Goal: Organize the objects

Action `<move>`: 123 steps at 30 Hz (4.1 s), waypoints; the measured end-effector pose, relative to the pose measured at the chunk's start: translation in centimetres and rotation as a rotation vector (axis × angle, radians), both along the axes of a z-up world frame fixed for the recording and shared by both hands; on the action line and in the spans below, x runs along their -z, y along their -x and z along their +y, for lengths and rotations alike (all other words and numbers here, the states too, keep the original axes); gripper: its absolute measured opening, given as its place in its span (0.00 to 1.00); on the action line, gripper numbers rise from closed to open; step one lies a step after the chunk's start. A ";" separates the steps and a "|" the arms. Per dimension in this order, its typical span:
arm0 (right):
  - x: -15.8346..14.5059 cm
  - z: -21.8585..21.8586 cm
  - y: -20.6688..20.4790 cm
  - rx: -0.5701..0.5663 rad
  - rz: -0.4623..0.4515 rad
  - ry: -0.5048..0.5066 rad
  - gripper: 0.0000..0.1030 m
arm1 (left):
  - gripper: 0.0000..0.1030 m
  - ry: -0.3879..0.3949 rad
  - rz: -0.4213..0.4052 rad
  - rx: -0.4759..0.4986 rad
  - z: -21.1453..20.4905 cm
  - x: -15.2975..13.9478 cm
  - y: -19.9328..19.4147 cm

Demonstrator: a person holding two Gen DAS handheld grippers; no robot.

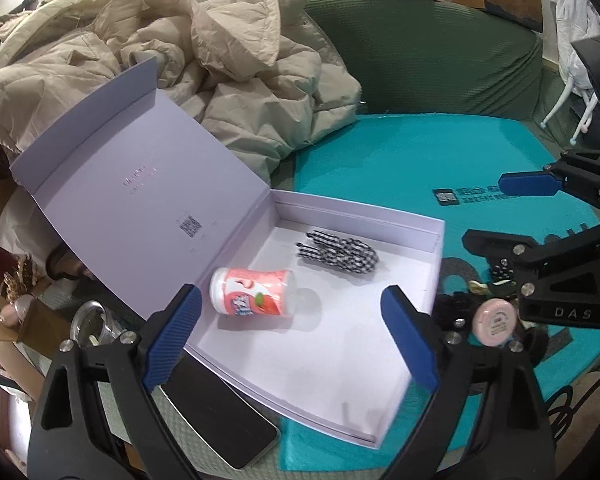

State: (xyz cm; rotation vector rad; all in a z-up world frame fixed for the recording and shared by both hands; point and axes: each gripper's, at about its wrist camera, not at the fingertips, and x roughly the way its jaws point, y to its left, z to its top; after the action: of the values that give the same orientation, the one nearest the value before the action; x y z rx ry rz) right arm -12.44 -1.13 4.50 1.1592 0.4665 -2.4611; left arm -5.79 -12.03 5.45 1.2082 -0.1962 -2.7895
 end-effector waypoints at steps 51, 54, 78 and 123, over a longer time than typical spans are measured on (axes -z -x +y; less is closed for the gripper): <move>6.1 12.2 -9.1 0.185 -0.101 0.048 0.66 | 0.93 -0.014 -0.073 0.210 12.1 4.7 -6.1; 7.0 12.3 -9.3 0.183 -0.122 0.056 0.66 | 0.93 -0.024 -0.090 0.224 12.3 5.4 -6.2; 11.4 12.1 -8.8 0.134 -0.233 0.257 0.48 | 0.93 -0.109 -0.128 0.257 11.5 8.1 -5.4; 13.1 19.7 -11.8 0.302 -0.190 0.523 0.42 | 0.48 -0.215 -0.195 0.317 18.2 12.8 1.7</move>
State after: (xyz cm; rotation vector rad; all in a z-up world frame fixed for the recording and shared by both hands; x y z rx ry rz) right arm -0.63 18.55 -8.60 1.2756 -0.4157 -2.4536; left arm -7.53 6.14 -7.33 1.6327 -0.1115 -3.0188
